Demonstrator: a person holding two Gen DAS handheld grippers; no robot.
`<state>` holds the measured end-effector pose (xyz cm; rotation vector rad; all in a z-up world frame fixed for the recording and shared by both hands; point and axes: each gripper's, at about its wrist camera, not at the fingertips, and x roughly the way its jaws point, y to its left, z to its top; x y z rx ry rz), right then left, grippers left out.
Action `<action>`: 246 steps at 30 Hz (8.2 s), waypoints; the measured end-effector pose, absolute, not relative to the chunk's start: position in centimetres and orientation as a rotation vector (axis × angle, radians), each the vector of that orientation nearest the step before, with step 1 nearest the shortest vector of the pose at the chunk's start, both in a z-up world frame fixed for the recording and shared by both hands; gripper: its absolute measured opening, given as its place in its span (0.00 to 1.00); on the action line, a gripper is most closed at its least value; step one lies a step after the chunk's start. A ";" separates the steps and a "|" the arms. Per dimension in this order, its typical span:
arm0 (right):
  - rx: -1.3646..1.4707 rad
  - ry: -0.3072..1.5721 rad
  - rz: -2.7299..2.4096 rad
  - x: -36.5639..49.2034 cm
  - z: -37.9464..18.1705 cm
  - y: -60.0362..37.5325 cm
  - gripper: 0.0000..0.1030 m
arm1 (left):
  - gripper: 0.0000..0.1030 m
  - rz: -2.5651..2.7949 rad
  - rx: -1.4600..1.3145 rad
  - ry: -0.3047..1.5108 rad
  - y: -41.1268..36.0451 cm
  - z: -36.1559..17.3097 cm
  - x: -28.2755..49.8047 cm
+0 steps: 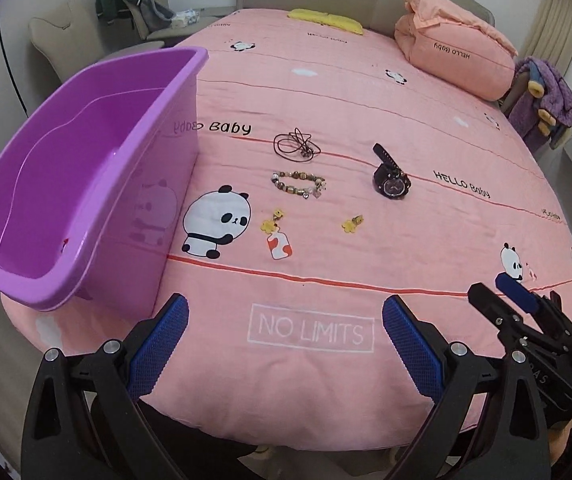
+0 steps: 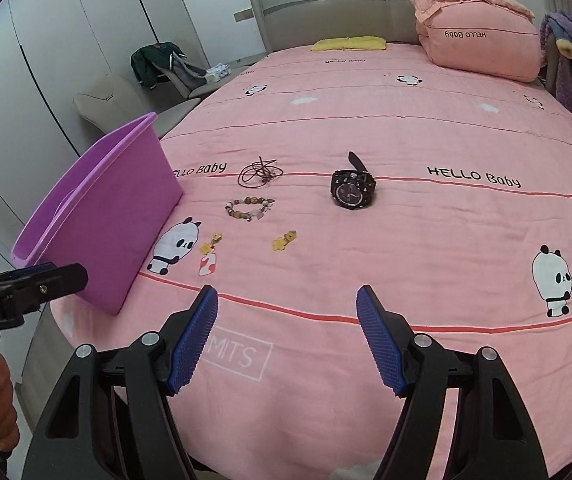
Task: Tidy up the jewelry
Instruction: 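Move both open tools back over the yellow charms on the bed, then grasp the yellow flower charm with the left tool while the right tool grasps the yellow bear charm, then lift both held charms and carry them over the purple basin, then open both tools to drop the charms into the purple basin, then move both open tools back over the beaded bracelet and wristwatch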
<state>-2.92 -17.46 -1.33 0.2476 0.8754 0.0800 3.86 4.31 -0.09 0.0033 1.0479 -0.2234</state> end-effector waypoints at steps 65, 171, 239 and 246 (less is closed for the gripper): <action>-0.027 0.998 -0.048 13.7 -15.8 -11.8 0.55 | 0.75 -0.097 0.090 1.020 2.1 -16.9 17.9; -0.014 0.992 0.558 15.6 3.9 15.0 0.03 | 0.20 0.074 -0.162 0.938 27.8 1.9 13.4; 0.145 0.731 0.136 1.1 7.7 -13.7 0.76 | 0.93 -0.087 0.045 0.817 6.4 6.7 3.5; 0.206 0.775 0.033 0.2 4.5 -19.7 0.77 | 0.94 -0.136 0.037 0.830 2.5 4.3 4.0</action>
